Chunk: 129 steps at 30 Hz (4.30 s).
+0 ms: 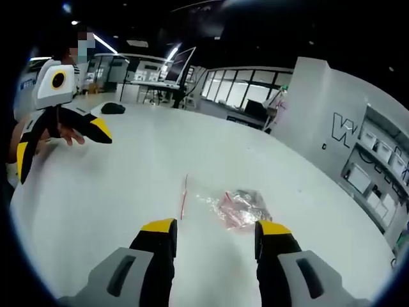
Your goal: Open the resealable bag by pulling the two sides of the seal apart until the entire bag opening is separated and visibly accessible.
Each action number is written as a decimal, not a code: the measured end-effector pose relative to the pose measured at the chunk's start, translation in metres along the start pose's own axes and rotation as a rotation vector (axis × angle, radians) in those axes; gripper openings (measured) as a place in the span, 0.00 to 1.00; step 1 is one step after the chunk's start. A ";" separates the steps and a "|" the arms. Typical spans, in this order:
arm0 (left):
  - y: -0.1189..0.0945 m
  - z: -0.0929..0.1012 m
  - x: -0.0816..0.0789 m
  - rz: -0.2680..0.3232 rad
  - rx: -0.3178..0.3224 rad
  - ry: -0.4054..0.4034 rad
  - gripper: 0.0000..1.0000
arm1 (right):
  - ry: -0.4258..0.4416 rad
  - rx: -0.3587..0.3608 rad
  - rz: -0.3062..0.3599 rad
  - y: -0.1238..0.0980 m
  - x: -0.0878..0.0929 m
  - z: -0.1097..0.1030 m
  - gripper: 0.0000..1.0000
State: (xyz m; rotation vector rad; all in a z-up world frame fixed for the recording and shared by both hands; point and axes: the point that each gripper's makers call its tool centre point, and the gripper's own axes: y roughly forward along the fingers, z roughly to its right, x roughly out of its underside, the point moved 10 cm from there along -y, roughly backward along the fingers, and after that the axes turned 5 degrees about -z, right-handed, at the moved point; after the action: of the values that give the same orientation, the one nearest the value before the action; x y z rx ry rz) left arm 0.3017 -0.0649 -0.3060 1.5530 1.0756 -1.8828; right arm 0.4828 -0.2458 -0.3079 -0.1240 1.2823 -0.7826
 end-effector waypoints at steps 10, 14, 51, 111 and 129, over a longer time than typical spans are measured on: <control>0.000 -0.001 0.000 0.004 -0.001 -0.003 0.86 | -0.034 0.019 -0.009 0.001 0.000 0.002 0.43; 0.001 -0.001 0.000 0.005 0.002 -0.005 0.86 | -0.038 0.018 -0.008 0.003 0.000 0.001 0.43; 0.005 -0.003 0.000 0.004 0.003 -0.008 0.86 | -0.124 0.067 -0.033 0.005 0.003 0.006 0.40; 0.007 -0.008 0.001 0.006 0.001 -0.006 0.85 | -0.225 0.021 0.057 0.046 -0.007 0.005 0.00; 0.007 -0.005 0.000 0.003 0.002 0.000 0.84 | 0.066 -0.007 0.186 0.026 -0.012 -0.001 0.00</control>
State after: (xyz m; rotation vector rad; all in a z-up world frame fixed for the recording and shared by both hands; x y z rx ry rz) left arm 0.3102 -0.0647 -0.3080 1.5545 1.0712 -1.8822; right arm 0.4930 -0.2193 -0.3109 0.0159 1.3381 -0.6264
